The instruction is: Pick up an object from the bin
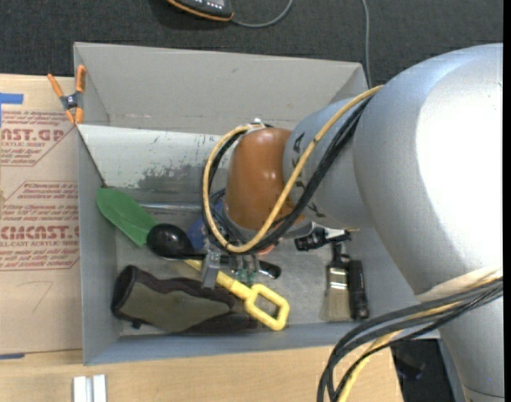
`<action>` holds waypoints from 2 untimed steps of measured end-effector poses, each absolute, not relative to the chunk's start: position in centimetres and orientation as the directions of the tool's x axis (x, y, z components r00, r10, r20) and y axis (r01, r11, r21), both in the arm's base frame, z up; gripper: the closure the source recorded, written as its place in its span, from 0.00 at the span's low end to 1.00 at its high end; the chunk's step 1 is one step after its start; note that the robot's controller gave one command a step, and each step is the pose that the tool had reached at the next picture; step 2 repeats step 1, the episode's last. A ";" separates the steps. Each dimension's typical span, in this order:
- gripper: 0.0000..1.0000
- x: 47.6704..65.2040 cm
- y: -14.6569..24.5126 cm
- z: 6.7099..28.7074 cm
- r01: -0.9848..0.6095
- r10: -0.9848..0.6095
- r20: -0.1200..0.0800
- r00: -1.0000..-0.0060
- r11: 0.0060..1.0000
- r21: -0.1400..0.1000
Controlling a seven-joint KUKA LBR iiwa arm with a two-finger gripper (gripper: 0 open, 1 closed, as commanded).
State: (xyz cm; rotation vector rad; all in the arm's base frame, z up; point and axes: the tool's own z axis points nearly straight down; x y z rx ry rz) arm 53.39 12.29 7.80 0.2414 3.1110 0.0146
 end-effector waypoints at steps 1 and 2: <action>1.00 52.9 9.8 18.5 0.163 0.163 -0.011 -0.986 0.987 0.004; 1.00 52.9 9.8 18.5 0.163 0.163 -0.011 -0.986 0.987 0.004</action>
Offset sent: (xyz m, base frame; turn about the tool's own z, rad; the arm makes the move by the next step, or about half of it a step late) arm 0.0098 0.0081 -0.0026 0.0366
